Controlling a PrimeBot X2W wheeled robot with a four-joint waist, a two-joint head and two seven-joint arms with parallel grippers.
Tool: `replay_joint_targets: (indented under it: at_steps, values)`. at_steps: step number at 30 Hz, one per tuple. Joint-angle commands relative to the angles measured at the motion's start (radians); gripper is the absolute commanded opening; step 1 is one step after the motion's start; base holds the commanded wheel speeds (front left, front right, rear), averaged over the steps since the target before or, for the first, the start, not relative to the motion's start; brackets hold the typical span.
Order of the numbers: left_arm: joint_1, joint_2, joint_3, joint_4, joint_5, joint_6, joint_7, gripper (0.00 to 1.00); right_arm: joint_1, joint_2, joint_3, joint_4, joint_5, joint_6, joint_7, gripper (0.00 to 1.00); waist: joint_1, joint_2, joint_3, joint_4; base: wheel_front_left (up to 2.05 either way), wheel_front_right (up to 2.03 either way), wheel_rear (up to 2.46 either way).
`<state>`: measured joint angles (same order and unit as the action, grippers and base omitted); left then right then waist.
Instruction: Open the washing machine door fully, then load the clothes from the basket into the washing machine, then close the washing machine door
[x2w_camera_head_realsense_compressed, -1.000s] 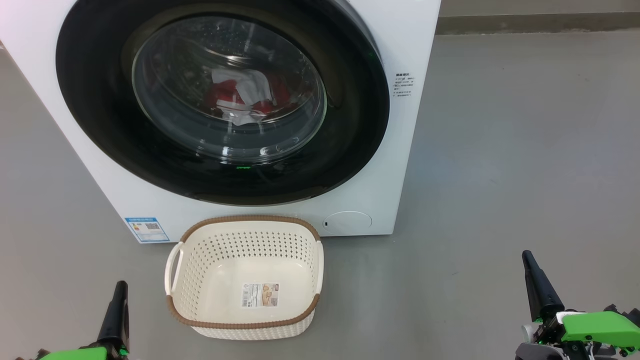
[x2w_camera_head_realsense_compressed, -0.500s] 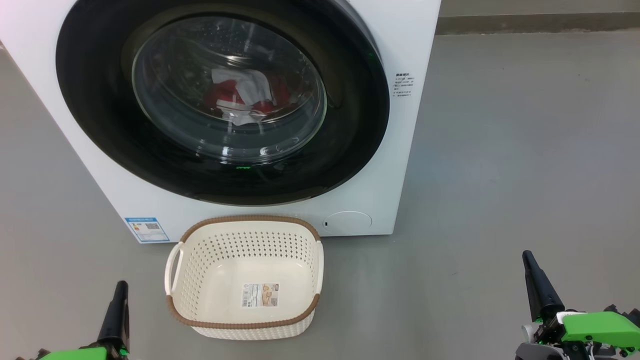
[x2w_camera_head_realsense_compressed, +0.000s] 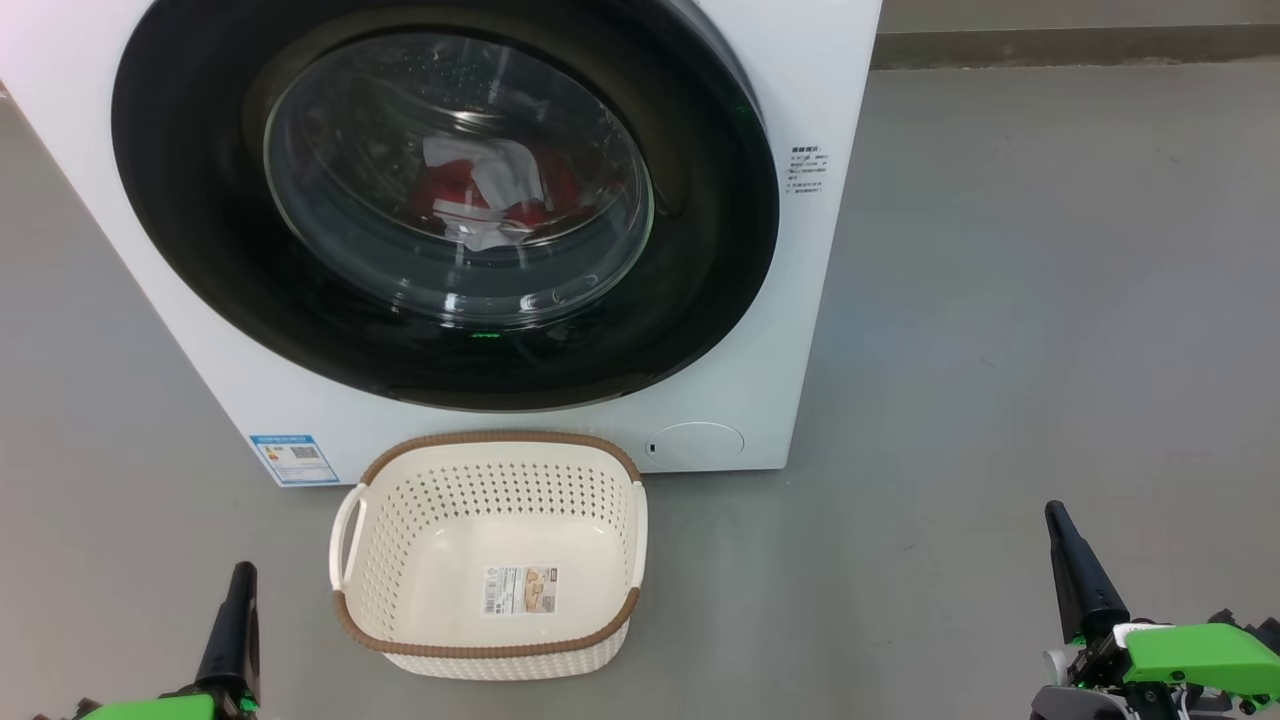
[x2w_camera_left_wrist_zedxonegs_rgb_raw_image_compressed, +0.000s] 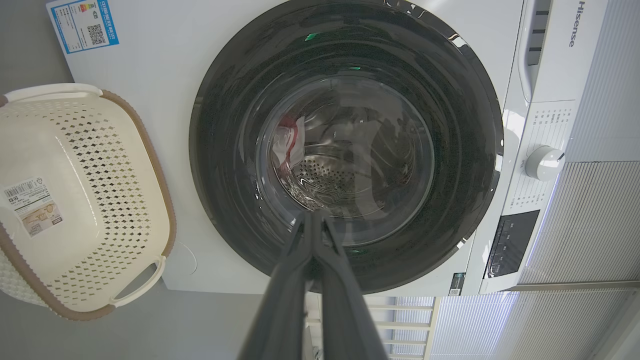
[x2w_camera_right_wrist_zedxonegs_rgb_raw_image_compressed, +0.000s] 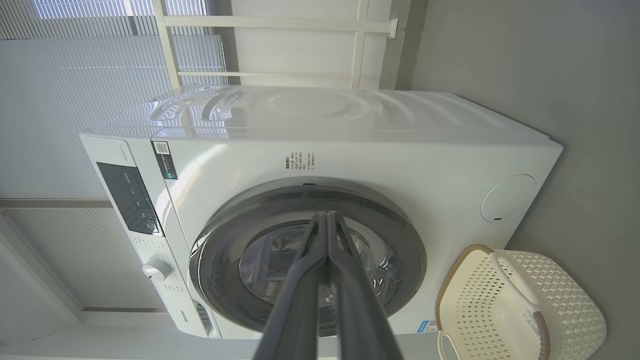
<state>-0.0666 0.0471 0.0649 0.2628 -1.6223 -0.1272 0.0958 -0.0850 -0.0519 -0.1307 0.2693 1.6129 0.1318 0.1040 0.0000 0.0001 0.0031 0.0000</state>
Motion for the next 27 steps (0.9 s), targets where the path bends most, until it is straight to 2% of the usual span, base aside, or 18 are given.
replay_joint_targets:
  at_steps: [1, 27]
  values:
    - [-0.040, 0.014, 0.035, -0.018, 0.002, -0.003, 0.006, 0.00, -0.022, -0.002, 0.021, -0.025, -0.001, -0.001, 0.006, 0.00, 0.0000, -0.0001, 0.000, 0.000, 0.00, 0.00, 0.00]
    - [-0.041, 0.010, 0.039, -0.018, 0.006, -0.003, 0.010, 0.00, -0.023, -0.001, 0.019, -0.025, -0.002, -0.001, 0.007, 0.00, 0.0000, -0.0001, 0.000, 0.000, 0.00, 0.00, 0.00]
